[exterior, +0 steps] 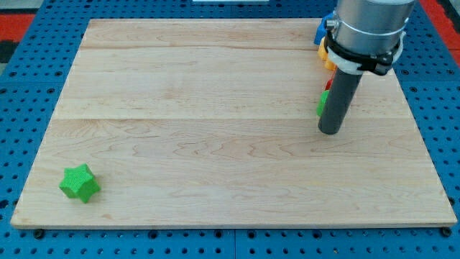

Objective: Move the green star bottom to the green circle

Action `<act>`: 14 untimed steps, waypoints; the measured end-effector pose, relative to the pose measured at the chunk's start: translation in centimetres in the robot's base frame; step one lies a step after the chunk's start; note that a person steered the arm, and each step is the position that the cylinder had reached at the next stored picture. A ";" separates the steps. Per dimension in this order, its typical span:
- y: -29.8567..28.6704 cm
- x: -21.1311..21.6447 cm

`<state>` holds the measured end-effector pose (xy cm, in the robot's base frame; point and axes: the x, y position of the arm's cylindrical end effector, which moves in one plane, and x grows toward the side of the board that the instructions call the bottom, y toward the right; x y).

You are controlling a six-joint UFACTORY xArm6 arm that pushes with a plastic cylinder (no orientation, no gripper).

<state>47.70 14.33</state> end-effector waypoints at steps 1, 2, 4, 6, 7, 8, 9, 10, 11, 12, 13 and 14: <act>-7.2 0.6; -18.2 -1.2; -42.8 -3.9; -44.8 -1.7; -44.8 0.9; -44.8 4.8; -44.8 8.5; -41.1 9.2; -31.7 9.0; -23.1 8.8; -18.1 8.3; -18.6 8.3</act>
<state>55.99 -4.31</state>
